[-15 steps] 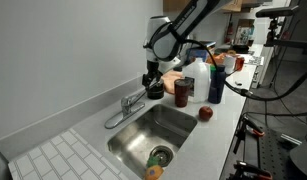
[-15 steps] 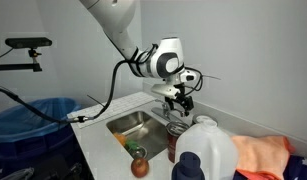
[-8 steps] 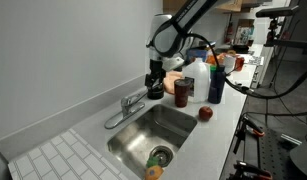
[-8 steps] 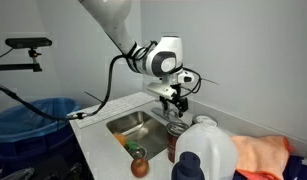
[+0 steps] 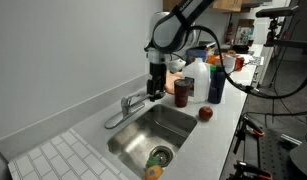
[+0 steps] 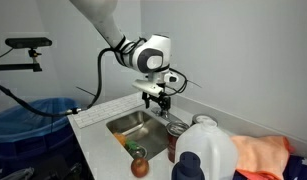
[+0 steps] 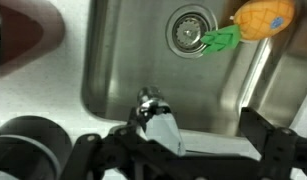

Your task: Move the spout to the left

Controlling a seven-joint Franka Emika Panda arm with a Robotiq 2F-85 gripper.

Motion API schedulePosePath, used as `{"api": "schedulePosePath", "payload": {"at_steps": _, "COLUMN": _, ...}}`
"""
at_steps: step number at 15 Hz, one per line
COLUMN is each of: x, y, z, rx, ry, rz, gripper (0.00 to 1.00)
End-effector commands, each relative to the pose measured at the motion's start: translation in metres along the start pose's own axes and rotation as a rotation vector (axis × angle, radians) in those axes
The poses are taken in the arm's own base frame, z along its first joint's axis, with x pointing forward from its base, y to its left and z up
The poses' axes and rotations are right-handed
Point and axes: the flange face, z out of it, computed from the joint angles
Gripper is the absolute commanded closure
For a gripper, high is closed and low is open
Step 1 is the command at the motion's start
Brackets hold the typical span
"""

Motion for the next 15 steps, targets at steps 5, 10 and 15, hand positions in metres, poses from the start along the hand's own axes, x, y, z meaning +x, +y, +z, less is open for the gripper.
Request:
{"api": "schedulePosePath", "payload": {"at_steps": 5, "x": 0.004, "y": -0.096, "z": 0.01, "rx": 0.088, "ry": -0.042, "rz": -0.187, "gripper": 0.0}}
{"api": "schedulePosePath", "payload": {"at_steps": 10, "x": 0.007, "y": -0.118, "z": 0.013, "rx": 0.095, "ry": -0.045, "rz": -0.239, "gripper": 0.0}}
{"api": "schedulePosePath", "payload": {"at_steps": 15, "x": 0.005, "y": -0.103, "z": 0.009, "rx": 0.037, "ry": -0.039, "rz": -0.221, "gripper": 0.0}}
